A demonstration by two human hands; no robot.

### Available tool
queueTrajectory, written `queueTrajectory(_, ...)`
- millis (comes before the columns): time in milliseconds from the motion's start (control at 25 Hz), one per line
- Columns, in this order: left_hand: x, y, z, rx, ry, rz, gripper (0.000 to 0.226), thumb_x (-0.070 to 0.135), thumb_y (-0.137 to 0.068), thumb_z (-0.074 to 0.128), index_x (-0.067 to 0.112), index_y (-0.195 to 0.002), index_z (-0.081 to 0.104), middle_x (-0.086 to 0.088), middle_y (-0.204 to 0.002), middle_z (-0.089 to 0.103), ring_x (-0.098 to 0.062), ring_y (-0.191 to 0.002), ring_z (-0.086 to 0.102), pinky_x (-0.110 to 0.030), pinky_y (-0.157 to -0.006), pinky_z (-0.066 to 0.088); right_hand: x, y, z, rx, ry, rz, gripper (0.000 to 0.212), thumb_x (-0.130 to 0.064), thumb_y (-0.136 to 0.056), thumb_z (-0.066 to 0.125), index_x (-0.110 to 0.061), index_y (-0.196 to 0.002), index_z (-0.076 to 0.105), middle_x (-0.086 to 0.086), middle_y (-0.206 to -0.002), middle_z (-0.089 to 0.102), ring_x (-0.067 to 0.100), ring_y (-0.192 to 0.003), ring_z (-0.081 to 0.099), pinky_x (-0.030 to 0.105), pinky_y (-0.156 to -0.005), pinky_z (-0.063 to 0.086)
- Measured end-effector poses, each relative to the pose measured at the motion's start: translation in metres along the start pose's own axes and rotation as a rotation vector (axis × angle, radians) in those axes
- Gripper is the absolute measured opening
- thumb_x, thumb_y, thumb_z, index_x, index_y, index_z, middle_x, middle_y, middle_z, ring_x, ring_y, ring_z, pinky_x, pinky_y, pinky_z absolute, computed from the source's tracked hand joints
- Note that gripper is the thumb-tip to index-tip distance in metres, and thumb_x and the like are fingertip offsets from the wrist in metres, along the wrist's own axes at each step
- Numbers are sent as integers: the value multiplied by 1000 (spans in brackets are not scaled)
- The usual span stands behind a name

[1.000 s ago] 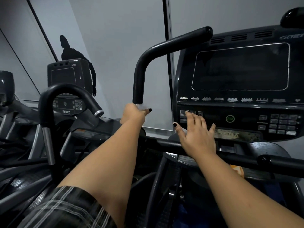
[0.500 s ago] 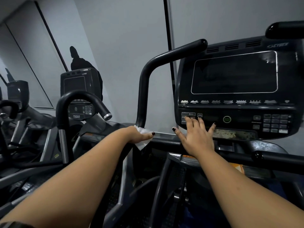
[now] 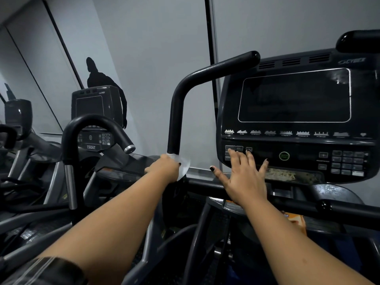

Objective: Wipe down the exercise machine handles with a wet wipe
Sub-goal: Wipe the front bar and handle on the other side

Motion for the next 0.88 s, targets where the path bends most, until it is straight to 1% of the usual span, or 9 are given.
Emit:
queueTrajectory(120,12,-16,-14,4,351,-56,41,32,-92,60,4,-122,55,-12,-114,61,-32,-106,58,-34,-85,44,0,-1,0,5,-2,-2,92,-85,-81,6,-28,-153,16,-1,-157,30,24,-150,8,65,-116,1)
queueTrajectory(200,11,-21,-26,-146,467,-106,50,26,-83,77,0,-119,57,-11,-102,61,-29,-98,58,-33,-86,47,0,0,0,16,-13,4,92,-85,-81,6,-28,-153,16,-2,-157,29,24,-150,7,65,-116,1)
queueTrajectory(280,12,-18,-35,-329,399,-100,65,28,-82,79,-2,-132,51,-14,-118,58,-32,-112,57,-39,-97,46,0,-1,0,13,-24,15,92,-84,-81,7,-28,-153,17,-2,-157,29,24,-151,6,65,-116,0)
queueTrajectory(320,11,-18,-37,-358,341,-93,68,30,-83,77,-2,-136,48,-16,-127,56,-33,-118,56,-39,-99,45,0,-2,0,11,-20,18,92,-84,-81,7,-27,-153,18,-2,-157,29,25,-150,6,65,-116,1)
queueTrajectory(440,10,-23,-27,-189,217,-27,57,31,-85,72,-1,-128,55,-16,-125,60,-33,-115,60,-33,-91,48,0,-3,1,11,-9,24,90,-84,-82,9,-27,-152,20,-1,-156,31,25,-150,8,66,-116,2)
queueTrajectory(520,6,-16,-18,-100,100,6,49,37,-91,54,3,-126,55,-17,-125,60,-36,-120,55,-36,-94,44,0,-3,1,23,-8,29,90,-84,-82,9,-27,-151,23,0,-155,33,25,-150,9,66,-115,2)
queueTrajectory(600,-5,-10,-8,-114,26,-26,66,54,-85,39,10,-134,48,-15,-133,54,-39,-132,41,-45,-105,37,-1,-1,0,28,-7,29,89,-83,-83,11,-26,-150,25,0,-154,34,25,-150,10,67,-115,3)
queueTrajectory(720,-20,-4,-2,-148,-89,-37,99,73,-62,21,22,-144,40,-10,-147,44,-40,-140,28,-55,-111,26,-1,0,-2,37,-19,38,87,-83,-85,11,-26,-149,29,1,-153,37,26,-150,11,68,-114,2)
queueTrajectory(880,-38,23,-11,-197,-223,-5,93,74,-71,19,22,-145,39,-10,-148,42,-39,-138,31,-55,-110,28,0,2,-3,19,26,25,86,-80,-86,10,-25,-149,30,2,-152,39,26,-149,13,69,-113,2)
Point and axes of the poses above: each hand's wrist, its own y-axis away from the middle knuckle, its own z-axis out of the palm, x = y × z, the point moved 2 cm from there along -y, towards the middle knuckle
